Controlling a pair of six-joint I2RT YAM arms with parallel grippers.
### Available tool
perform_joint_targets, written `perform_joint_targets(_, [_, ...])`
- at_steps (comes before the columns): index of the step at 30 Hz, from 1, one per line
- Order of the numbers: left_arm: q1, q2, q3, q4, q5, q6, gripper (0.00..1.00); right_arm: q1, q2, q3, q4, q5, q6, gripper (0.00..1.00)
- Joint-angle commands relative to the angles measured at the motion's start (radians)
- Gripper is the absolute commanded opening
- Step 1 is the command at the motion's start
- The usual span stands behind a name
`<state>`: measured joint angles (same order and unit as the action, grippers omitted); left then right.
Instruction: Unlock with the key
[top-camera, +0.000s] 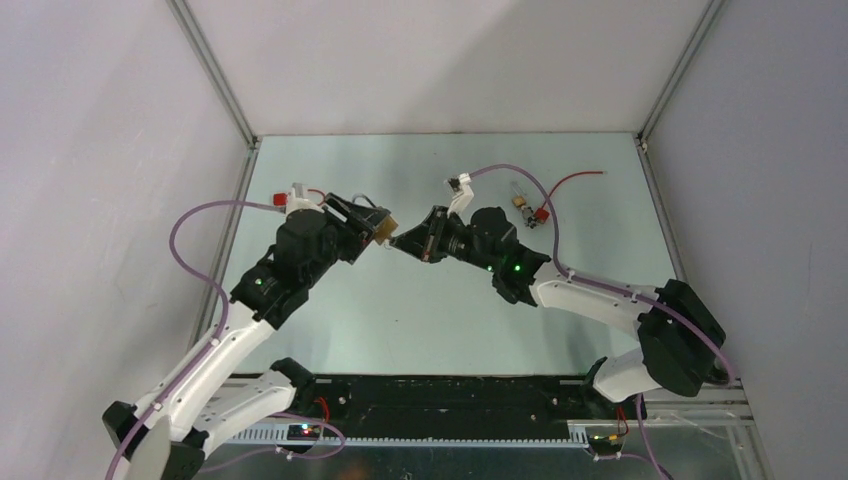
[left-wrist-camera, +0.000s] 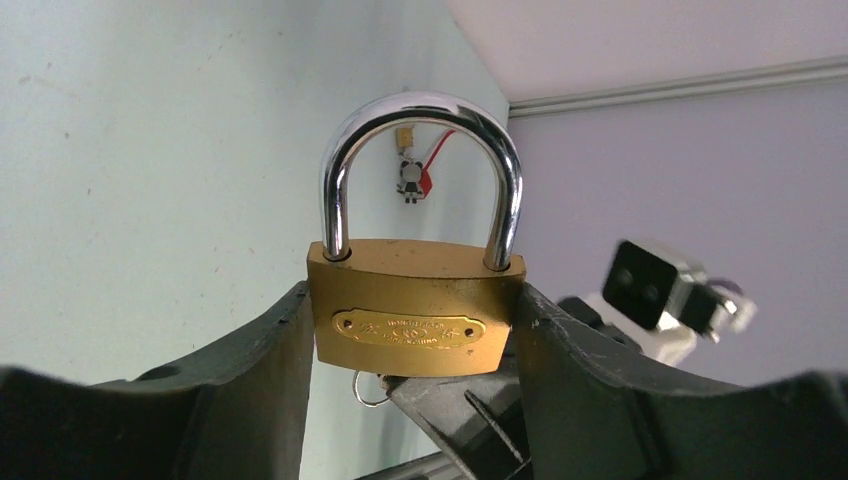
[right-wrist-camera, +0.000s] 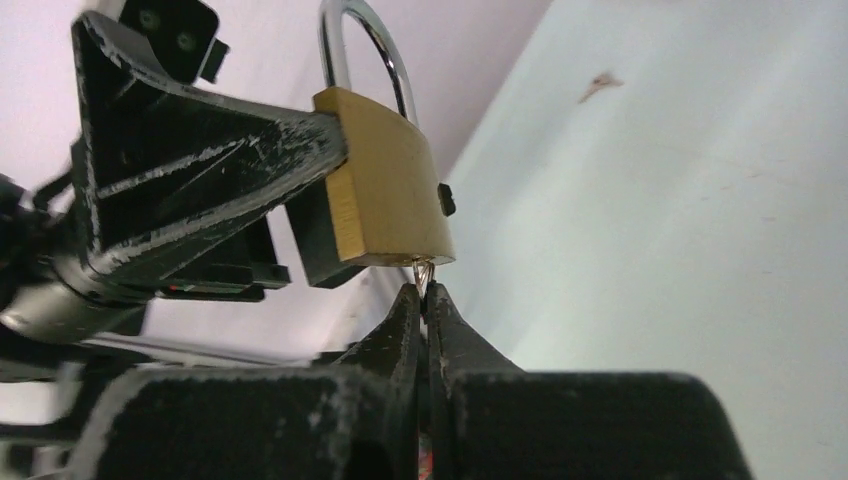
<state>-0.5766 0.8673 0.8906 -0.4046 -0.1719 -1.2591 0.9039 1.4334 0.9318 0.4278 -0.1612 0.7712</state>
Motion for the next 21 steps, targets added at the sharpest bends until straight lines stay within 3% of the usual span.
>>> perform_joint_targets(1, [-0.026, -0.071, 0.048, 0.221, 0.197, 0.109, 0.0, -0.06, 0.048, 0.042, 0.201, -0.178, 0.314, 0.0])
perform_joint_targets(6, [-0.021, -0.115, -0.006, 0.327, 0.308, 0.202, 0.0, -0.08, 0.085, 0.01, 0.318, -0.255, 0.51, 0.0])
perform_joint_targets(9, [-0.004, -0.142, -0.033, 0.336, 0.326, 0.23, 0.0, -0.082, 0.092, -0.006, 0.35, -0.266, 0.541, 0.02])
perform_joint_targets(12, [0.058, -0.144, -0.028, 0.296, 0.349, 0.282, 0.0, -0.089, 0.066, -0.007, 0.308, -0.275, 0.455, 0.23])
perform_joint_targets(13, [0.077, -0.141, -0.02, 0.28, 0.383, 0.305, 0.0, -0.092, 0.041, -0.012, 0.288, -0.276, 0.424, 0.36])
perform_joint_targets(17, [0.161, -0.074, 0.042, 0.18, 0.515, 0.406, 0.0, -0.14, -0.067, -0.056, 0.176, -0.29, 0.178, 0.66])
perform_joint_targets(21, [0.168, 0.02, 0.108, 0.077, 0.641, 0.538, 0.0, -0.194, -0.209, -0.078, -0.037, -0.267, -0.086, 0.75])
